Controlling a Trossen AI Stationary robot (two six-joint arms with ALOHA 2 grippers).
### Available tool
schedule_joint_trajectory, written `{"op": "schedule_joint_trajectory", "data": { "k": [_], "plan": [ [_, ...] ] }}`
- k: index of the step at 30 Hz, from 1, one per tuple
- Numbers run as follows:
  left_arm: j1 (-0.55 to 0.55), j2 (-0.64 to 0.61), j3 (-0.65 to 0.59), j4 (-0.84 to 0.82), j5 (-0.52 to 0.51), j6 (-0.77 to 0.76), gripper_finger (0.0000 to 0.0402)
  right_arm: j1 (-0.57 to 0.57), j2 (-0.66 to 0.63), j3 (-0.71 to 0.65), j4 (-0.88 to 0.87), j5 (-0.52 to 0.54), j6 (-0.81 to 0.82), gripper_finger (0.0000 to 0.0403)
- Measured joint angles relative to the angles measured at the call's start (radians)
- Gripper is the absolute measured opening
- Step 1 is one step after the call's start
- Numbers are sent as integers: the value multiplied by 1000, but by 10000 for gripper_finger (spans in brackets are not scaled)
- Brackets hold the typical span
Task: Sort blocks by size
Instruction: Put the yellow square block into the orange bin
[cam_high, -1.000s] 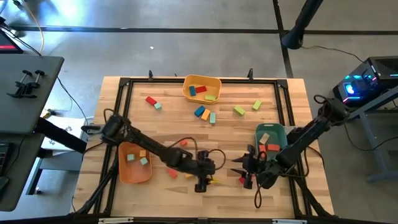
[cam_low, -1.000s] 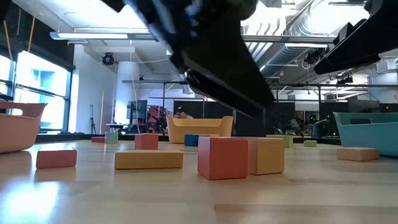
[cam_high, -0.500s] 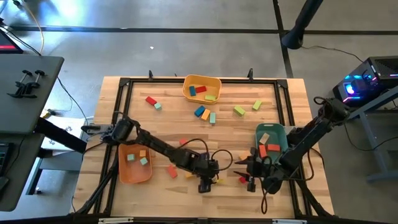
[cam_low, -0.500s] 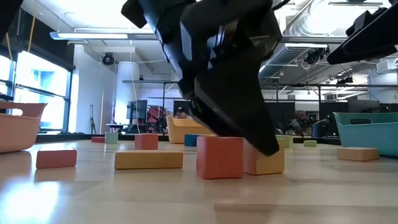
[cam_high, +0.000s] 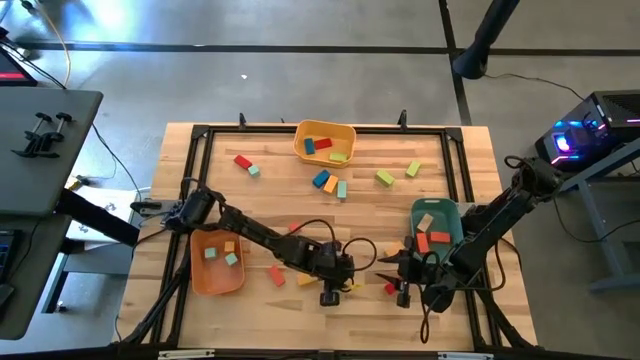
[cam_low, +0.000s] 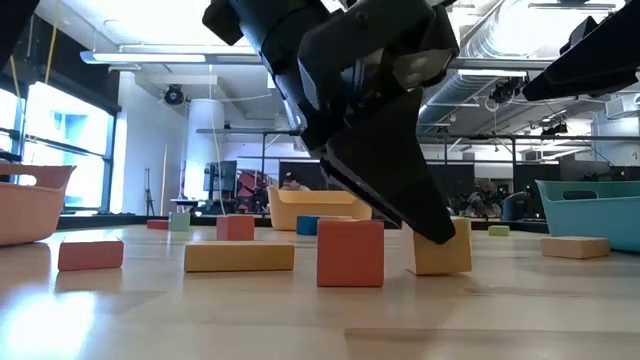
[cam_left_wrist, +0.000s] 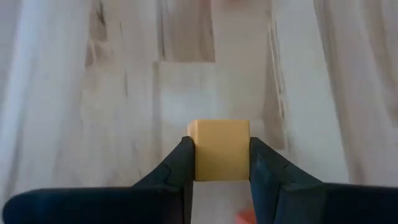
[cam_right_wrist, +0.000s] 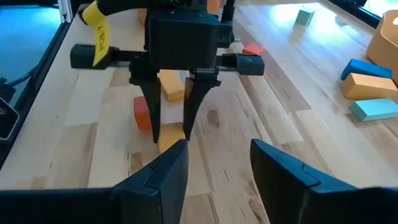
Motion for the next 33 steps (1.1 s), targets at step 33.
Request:
{"op": "schedule_joint_trajectory", "data": {
  "k": [33],
  "plan": [
    [-318, -566, -261, -1217, -345, -1109, 87, -47, 122, -1, 161, 70, -80, 169]
  ]
}}
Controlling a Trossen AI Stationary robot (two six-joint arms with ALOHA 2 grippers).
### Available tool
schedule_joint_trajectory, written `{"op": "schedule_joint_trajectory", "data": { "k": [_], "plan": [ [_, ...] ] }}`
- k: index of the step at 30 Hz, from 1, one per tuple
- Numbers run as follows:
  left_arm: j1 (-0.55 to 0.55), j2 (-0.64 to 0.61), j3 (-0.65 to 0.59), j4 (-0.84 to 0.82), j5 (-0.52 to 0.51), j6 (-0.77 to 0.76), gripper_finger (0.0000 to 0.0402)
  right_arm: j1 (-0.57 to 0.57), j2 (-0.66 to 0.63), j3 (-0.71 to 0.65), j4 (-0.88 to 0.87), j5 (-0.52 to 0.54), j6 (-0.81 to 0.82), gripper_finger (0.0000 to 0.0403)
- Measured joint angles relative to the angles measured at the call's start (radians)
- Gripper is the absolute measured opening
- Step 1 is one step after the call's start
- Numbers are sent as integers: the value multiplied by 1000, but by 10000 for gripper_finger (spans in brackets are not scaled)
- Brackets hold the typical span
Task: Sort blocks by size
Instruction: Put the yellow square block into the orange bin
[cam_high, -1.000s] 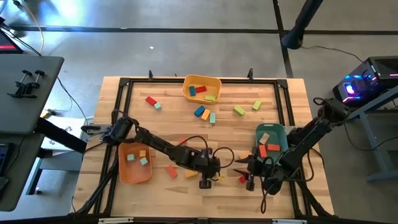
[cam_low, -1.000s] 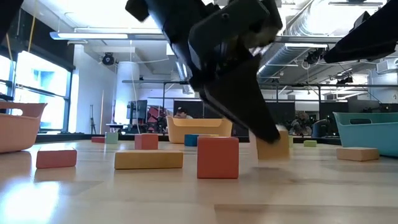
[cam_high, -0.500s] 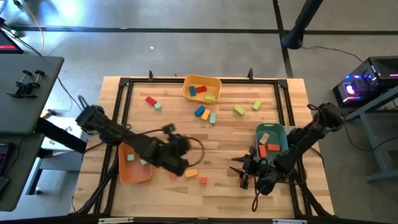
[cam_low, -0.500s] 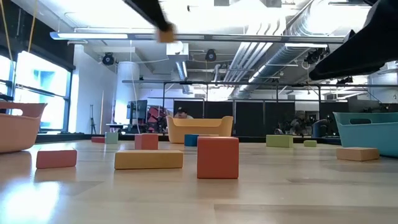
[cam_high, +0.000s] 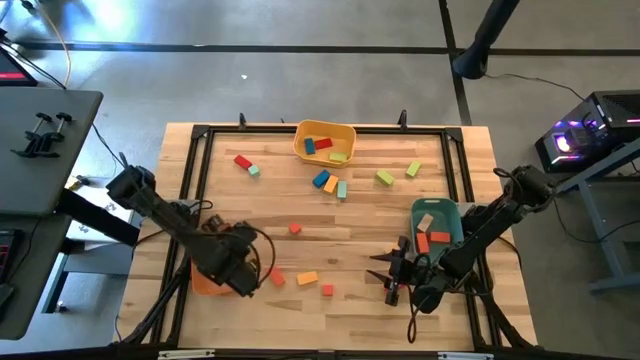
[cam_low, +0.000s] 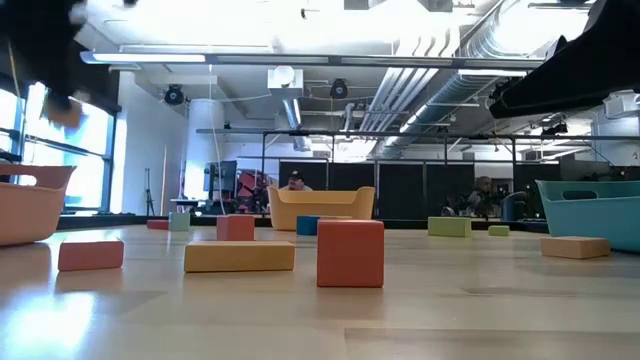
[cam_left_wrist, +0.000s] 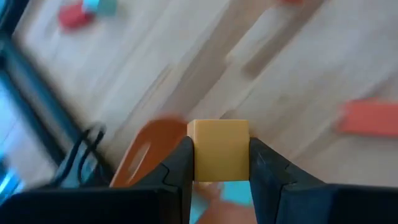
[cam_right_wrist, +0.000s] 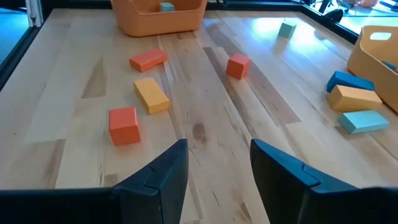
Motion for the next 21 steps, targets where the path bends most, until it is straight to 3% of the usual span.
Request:
{"op": "schedule_joint_trajectory", "data": {
  "k": [8, 11, 21],
  "plan": [
    [-12, -20, -218, 100, 301, -79, 91, 0, 0, 0, 3, -3, -20, 169],
    [-15, -23, -243, 90, 346, -82, 106, 0, 0, 0, 3, -3, -20, 169],
    [-15, -113, -243, 72, 353, -88, 206, 0, 0, 0, 5, -3, -17, 169]
  ]
}}
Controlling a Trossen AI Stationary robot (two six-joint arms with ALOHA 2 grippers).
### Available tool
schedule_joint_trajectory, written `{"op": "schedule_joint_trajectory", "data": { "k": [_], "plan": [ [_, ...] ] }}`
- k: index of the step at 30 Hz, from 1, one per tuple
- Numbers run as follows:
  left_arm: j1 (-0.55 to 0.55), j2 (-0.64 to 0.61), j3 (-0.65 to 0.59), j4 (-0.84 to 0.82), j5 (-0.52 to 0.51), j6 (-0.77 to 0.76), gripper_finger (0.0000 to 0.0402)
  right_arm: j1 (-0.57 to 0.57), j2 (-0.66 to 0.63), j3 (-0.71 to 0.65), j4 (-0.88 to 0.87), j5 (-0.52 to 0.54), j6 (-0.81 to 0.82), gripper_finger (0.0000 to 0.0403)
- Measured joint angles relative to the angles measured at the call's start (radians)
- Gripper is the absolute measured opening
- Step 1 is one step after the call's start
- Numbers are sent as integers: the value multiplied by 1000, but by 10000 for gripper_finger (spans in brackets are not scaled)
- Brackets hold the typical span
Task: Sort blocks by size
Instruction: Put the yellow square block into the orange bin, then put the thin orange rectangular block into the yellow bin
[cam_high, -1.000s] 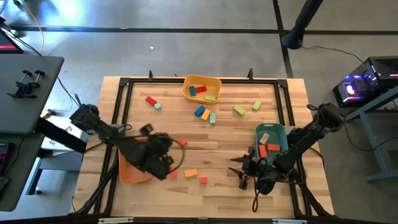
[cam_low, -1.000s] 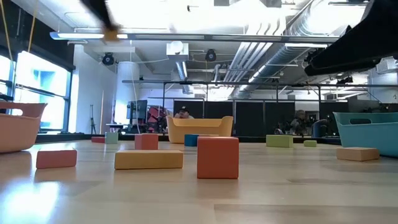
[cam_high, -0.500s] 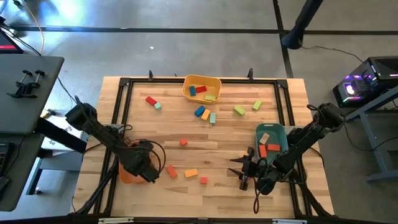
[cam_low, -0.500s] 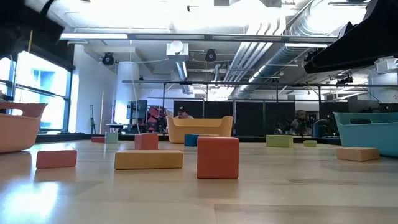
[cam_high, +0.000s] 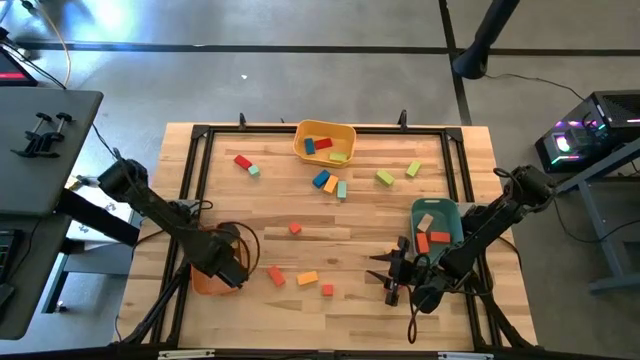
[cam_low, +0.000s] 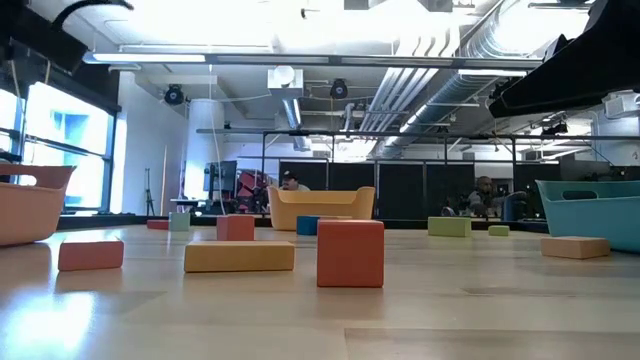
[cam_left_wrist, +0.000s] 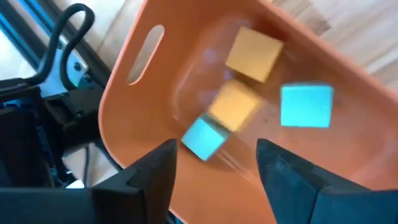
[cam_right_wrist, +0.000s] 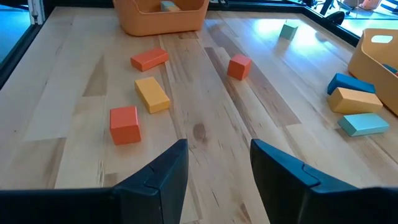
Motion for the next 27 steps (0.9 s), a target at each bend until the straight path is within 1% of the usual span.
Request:
{"op": "schedule_joint_trajectory", "data": {
  "k": [2, 4, 7, 9, 10, 13, 15, 20, 24, 27],
  "plan": [
    [0, -39, 0, 12, 5, -14, 211, 0, 0, 0, 5, 0, 0, 169],
    [0, -82, 0, 34, 34, -15, 212, 0, 0, 0, 9, 0, 0, 169],
    [-7, -141, 0, 94, 58, -9, 212, 0, 0, 0, 11, 0, 1, 169],
    [-11, -170, 0, 164, 53, 42, 210, 0, 0, 0, 12, 0, 0, 169],
    [-12, -178, 0, 217, 37, 91, 209, 0, 0, 0, 14, 0, 0, 169],
    [4, -189, 0, 397, -11, 291, 206, -1, 0, 0, 15, 0, 0, 169],
    [31, -184, -2, 549, -41, 439, 203, -3, 0, 0, 15, 0, 0, 169],
    [97, -114, -6, 934, -65, 933, 199, -13, 0, 0, 15, 0, 0, 169],
    [129, 0, -7, 1114, -89, 1266, 198, -13, 0, 0, 15, 0, 0, 169],
    [150, 94, -1, 1170, -85, 1448, 198, -13, 0, 0, 15, 0, 7, 169]
  ]
}}
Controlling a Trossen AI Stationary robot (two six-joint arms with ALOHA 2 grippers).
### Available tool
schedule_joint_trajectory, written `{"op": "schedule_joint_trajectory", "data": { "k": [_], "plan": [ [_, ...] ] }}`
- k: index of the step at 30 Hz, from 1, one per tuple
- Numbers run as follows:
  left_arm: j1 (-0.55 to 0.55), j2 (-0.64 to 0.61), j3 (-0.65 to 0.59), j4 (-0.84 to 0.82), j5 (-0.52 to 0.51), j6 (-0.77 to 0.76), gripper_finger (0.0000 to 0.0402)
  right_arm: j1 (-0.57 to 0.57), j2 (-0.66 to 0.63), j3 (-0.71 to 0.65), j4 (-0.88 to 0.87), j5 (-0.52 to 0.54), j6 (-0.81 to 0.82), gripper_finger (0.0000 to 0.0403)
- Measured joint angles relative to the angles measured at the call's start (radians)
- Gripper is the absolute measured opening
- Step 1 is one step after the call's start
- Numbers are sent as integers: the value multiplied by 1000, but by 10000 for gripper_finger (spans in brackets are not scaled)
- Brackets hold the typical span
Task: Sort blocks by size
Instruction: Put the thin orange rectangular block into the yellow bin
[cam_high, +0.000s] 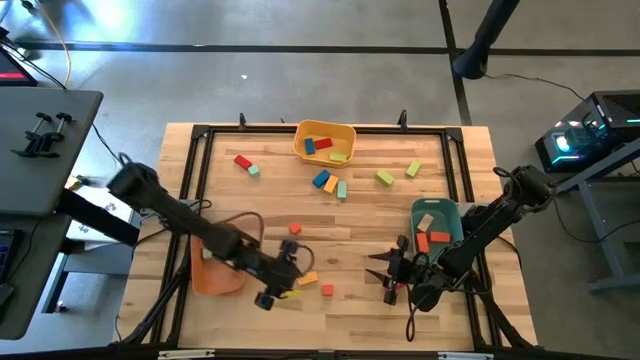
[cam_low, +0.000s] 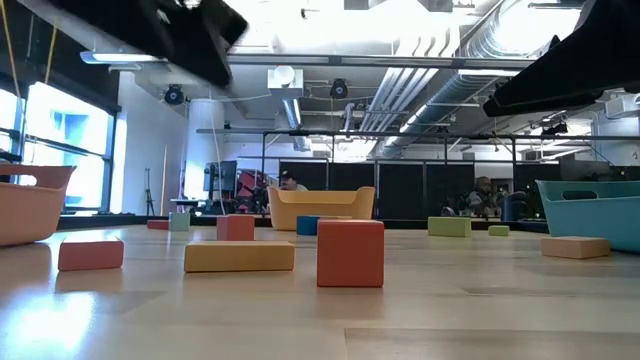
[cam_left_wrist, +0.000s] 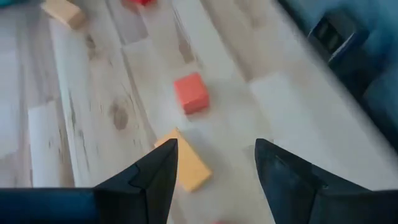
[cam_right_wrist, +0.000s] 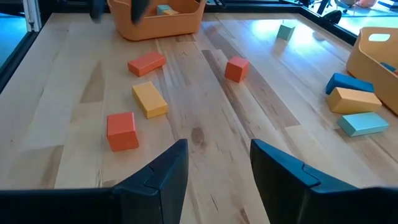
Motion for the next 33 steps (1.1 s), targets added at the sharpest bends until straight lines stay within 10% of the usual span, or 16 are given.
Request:
{"op": "schedule_joint_trajectory", "data": {
  "k": [16, 24, 33],
  "plan": [
    [21, 245, 205, -521, 117, 187, 229, 0, 0, 0, 13, 0, 21, 169],
    [34, 340, 207, -533, 107, 214, 227, 0, 0, 0, 15, -6, 12, 169],
    [89, 355, 225, -537, 135, 150, 95, -3, 0, 0, 13, -7, 10, 169]
  ]
}}
